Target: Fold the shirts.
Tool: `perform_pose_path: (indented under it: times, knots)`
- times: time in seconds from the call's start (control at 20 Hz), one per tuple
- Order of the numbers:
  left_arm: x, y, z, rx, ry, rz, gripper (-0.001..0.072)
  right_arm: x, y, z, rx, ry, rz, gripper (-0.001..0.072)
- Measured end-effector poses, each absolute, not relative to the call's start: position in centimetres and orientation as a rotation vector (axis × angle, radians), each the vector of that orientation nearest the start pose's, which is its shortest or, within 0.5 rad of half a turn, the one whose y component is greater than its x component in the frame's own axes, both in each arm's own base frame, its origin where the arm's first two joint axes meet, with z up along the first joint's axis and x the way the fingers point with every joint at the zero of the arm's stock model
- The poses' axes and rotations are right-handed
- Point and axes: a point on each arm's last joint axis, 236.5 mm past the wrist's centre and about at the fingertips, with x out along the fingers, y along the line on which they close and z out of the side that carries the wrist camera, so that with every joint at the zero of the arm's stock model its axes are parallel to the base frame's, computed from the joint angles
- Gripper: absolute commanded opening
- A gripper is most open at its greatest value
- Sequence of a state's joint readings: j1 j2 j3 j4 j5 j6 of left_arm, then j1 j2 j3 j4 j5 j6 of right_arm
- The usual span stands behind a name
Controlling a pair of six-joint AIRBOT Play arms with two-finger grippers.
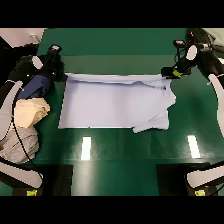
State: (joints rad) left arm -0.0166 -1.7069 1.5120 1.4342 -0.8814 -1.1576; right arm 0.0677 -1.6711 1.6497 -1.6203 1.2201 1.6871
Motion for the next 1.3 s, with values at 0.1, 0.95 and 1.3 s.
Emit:
perform_pose_path:
  times: [0.1, 0.95, 1.3]
  knots:
    - [52.2, -3.1, -3.6, 0.249, 1.09, -0.29, 0.0464, 48.1, 2.0, 0.5, 0.003, 1.288, -0.055, 0.0343]
    - [34.3, -1.0, -4.5, -0.359, 1.445, -0.281, 0.0464, 41.2, 6.8, 8.4, 0.225, 1.358, 0.272, 0.0336]
    - [28.9, -3.1, -8.0, -0.477, 1.524, -0.284, 0.0464, 40.2, 7.2, 11.5, 0.219, 1.295, 0.302, 0.0336]
